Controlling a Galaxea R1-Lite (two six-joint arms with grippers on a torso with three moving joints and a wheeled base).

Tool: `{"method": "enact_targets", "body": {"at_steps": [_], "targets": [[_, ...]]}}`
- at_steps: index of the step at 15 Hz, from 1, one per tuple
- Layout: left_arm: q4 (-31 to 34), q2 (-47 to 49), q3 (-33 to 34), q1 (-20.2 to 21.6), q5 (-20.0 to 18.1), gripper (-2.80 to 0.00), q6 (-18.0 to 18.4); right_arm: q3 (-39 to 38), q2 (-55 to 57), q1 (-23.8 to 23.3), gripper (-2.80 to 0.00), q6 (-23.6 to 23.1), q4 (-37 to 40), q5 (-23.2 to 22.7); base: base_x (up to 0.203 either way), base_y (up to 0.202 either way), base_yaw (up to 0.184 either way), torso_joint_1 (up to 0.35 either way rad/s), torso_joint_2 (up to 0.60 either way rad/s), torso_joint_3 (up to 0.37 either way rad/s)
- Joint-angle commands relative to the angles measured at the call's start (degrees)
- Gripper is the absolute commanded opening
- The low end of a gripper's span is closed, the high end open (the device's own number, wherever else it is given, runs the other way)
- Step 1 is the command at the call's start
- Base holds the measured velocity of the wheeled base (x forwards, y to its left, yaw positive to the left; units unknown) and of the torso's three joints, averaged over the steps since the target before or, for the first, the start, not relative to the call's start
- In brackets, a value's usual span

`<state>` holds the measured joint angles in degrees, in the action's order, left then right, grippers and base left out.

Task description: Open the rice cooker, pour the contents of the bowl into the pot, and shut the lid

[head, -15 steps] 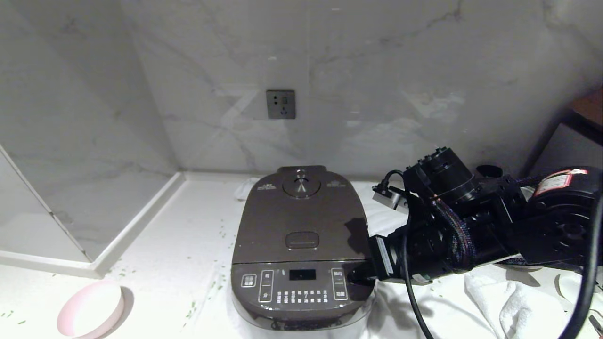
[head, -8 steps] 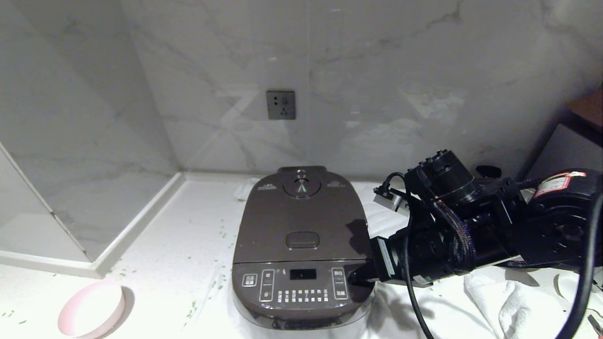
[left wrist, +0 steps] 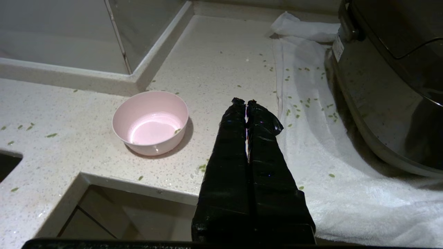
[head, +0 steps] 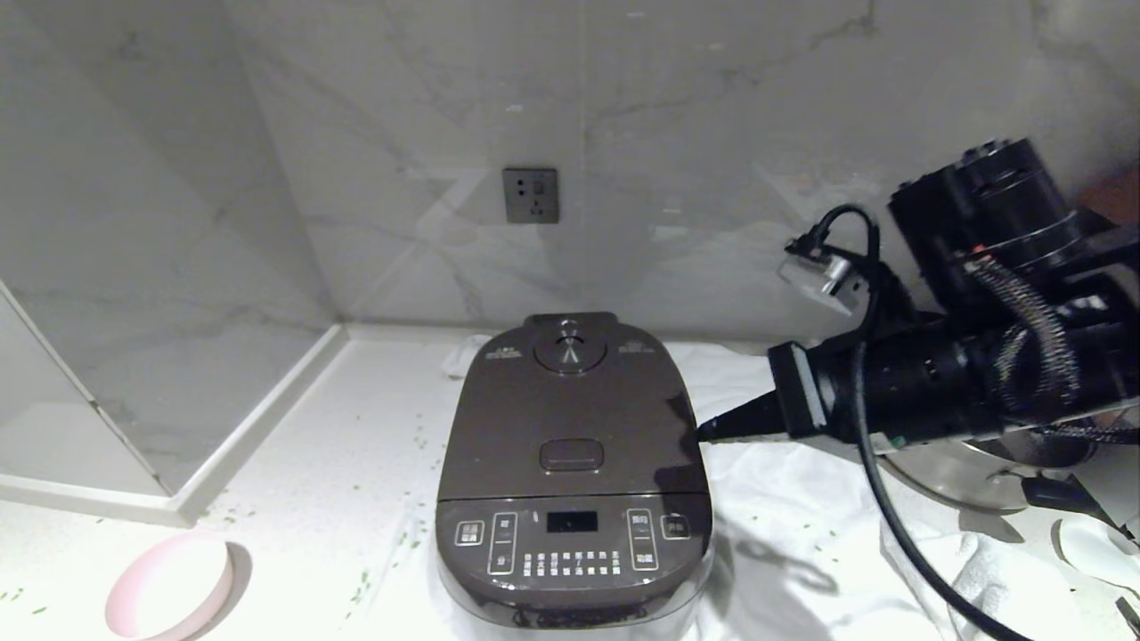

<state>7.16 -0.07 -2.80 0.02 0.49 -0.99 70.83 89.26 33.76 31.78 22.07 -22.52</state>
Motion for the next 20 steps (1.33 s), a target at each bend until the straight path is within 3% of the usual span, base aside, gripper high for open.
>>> {"method": "enact_targets", "body": {"at_steps": [1,3,7,10,12,14,17,20], "targets": [[0.05,-0.1,-0.01,0.06,0.04,-2.8,-0.06,4.3,-8.22,0.14,-2.8,0.2,2.24,-0.31,0.0,0.0,0.0,0.0,0.0,0.0],[-0.04,-0.1,-0.01,0.06,0.04,-2.8,-0.07,5.4,-13.84,0.16,-2.8,-0.06,4.02,1.09,0.0,0.0,0.0,0.0,0.0,0.0],[0.05,-0.1,-0.01,0.06,0.04,-2.8,-0.07,4.27,-25.79,0.04,-2.8,-2.27,7.0,11.06,0.0,0.0,0.0,0.0,0.0,0.0],[-0.04,-0.1,-0.01,0.06,0.04,-2.8,-0.07,1.28,-34.15,0.01,-2.8,-4.04,8.81,20.12,0.0,0.0,0.0,0.0,0.0,0.0],[-0.04,-0.1,-0.01,0.06,0.04,-2.8,-0.24,-3.78,-39.16,-1.44,-2.8,-9.03,9.06,28.42,0.0,0.0,0.0,0.0,0.0,0.0],[-0.04,-0.1,-0.01,0.06,0.04,-2.8,-0.24,-7.08,-43.41,-6.67,-2.8,-14.06,8.94,33.21,0.0,0.0,0.0,0.0,0.0,0.0],[-0.04,-0.1,-0.01,0.06,0.04,-2.8,-0.24,-10.54,-49.03,-16.45,-2.8,-19.37,8.86,34.55,0.0,0.0,0.0,0.0,0.0,0.0],[-0.04,-0.1,-0.01,0.06,0.04,-2.8,-0.24,-13.71,-57.31,-24.66,-2.8,-30.97,7.41,35.49,0.0,0.0,0.0,0.0,0.0,0.0]]}}
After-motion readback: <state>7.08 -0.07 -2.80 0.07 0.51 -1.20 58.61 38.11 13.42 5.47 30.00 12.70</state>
